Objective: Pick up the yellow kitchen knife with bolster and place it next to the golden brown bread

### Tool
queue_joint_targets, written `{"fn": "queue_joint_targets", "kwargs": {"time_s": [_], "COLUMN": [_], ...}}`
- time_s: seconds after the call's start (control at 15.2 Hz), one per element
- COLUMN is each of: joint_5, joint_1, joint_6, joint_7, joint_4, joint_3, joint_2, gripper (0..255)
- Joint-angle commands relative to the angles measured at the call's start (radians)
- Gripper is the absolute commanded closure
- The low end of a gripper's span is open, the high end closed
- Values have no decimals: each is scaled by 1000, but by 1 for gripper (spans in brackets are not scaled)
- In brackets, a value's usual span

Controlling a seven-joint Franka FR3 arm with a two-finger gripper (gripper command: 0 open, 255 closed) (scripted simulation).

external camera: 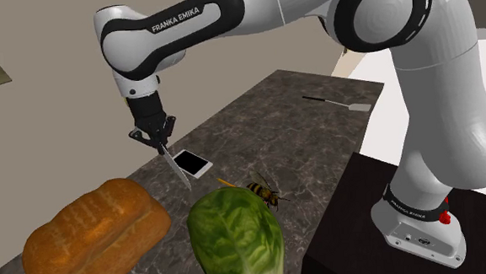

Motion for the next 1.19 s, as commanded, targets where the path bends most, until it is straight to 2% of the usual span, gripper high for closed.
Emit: {"fn": "queue_joint_targets", "kwargs": {"time_s": [0.0,1.12], "joint_5": [0,-6], "joint_1": [0,1], "joint_6": [28,225], "joint_7": [-1,-19], "joint_4": [-24,-165], "joint_3": [0,-7], "joint_2": [3,61], "gripper": [255,255]}}
